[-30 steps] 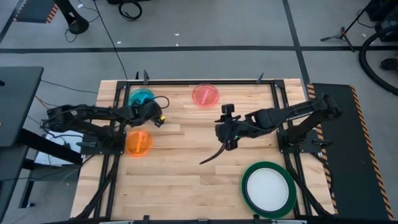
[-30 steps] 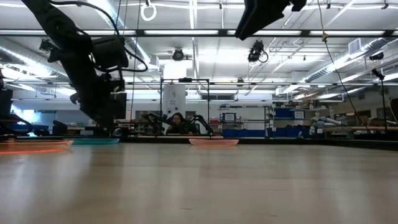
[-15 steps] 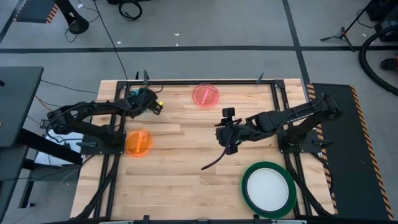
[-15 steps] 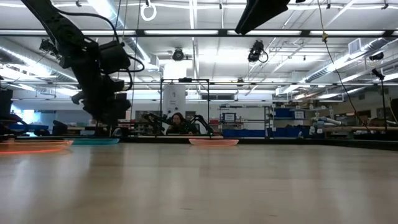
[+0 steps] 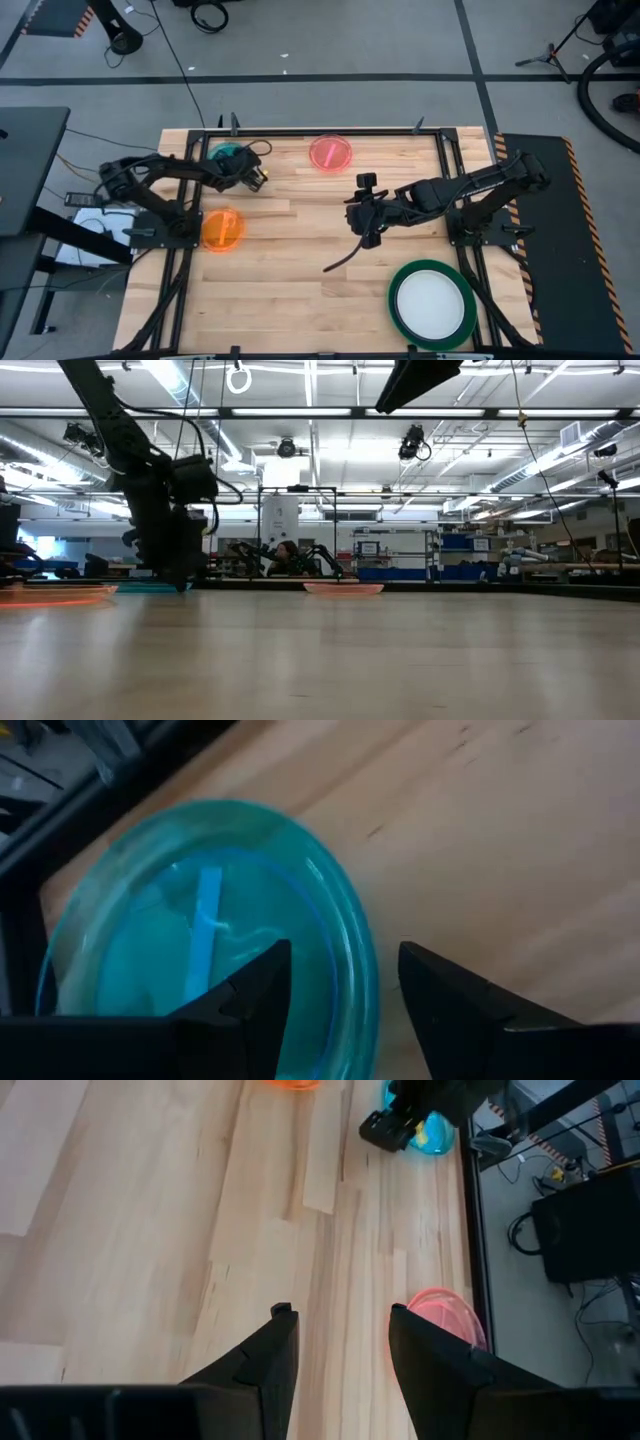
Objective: Stack plastic plates
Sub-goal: Stack the blue transparent plate on top of the pink transparent plate
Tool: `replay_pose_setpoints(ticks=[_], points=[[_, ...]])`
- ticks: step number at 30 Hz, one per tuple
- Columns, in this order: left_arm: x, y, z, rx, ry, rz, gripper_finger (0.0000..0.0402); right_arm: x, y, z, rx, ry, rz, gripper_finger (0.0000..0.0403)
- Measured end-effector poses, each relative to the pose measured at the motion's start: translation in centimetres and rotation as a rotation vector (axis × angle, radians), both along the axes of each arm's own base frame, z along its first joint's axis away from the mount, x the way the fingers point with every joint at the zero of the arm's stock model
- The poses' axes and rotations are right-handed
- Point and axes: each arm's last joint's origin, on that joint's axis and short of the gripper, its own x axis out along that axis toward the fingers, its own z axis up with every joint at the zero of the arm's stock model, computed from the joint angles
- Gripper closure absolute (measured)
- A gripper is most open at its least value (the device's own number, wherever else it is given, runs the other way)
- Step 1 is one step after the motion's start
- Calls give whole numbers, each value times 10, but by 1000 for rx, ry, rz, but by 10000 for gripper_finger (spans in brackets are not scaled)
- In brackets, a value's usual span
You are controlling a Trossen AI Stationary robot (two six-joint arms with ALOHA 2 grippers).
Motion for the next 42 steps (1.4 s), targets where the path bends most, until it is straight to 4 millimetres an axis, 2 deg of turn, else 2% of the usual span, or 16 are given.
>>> replay_pose_setpoints(ticks=[4,11,14,21,24,31,33,36,42], points=[[5,4,-8,45,15,18,210,0,0,0,2,-5,0,239],[7,8,-8,80,-3,12,217,0,0,0,6,-4,-4,239],[6,7,-9,66,-12,40,245,0,0,0,13,-1,-10,239],[4,6,-10,42,-66,114,352,-2,1,-2,57,16,-24,239],[2,8,-10,15,-106,141,385,-3,1,-3,56,26,-21,239],[3,9,-8,18,-107,102,394,-3,1,-3,55,31,-20,239],[5,8,-4,22,-118,87,396,-3,1,-3,55,31,-20,239],[16,5,12,58,-173,26,396,-4,1,-3,64,29,-31,239],[57,-23,52,177,-306,-228,397,-5,1,-4,101,42,-44,239]])
